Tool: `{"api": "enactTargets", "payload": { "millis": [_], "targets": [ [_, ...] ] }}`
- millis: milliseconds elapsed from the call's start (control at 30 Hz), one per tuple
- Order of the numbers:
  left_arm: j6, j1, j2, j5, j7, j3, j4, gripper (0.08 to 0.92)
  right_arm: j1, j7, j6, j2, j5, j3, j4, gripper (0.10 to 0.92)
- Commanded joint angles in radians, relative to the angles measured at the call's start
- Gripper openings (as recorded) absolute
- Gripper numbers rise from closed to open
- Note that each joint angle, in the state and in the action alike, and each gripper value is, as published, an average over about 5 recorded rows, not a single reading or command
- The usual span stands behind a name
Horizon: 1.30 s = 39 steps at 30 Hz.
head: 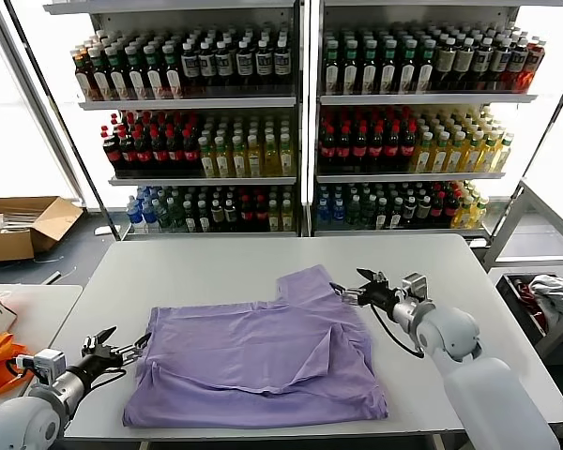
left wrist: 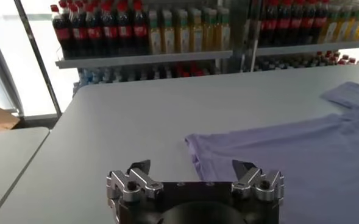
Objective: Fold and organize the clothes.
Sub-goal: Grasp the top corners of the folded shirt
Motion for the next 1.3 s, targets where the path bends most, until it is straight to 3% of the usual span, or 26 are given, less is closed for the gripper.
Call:
{"api": "enactTargets", "payload": {
  "millis": [33, 333, 900, 1033, 1300],
  "targets": [
    [-0.006, -0.107, 0.034, -0.020, 0.001, 0.064, 0.099, 0.823, 0.207, -0.018, -0.022, 0.071, 0.005, -0.115, -0.222, 0.823],
    [-0.011, -0.200, 0.012, -0.022, -0.004, 0.123, 0.149, 0.823, 0.237, 0.008, -0.028, 0.139, -0.017, -0.120, -0.320, 0.823],
    [-0.016, -0.268, 0.005, -0.023, 0.034, 0.229, 0.207, 0.812, 0.188, 0.039, -0.036, 0.183, -0.060, -0.122, -0.322, 0.812],
    [-0.008, -0.300, -0.003, -0.023, 0.038, 0.261, 0.239, 0.739, 0.169, 0.046, -0.043, 0.183, -0.052, -0.118, -0.295, 0.724],
    [0.000, -0.311, -0.004, -0.022, 0.065, 0.281, 0.268, 0.505, 0.143, 0.037, -0.047, 0.158, -0.012, -0.108, -0.247, 0.498]
  ]
}}
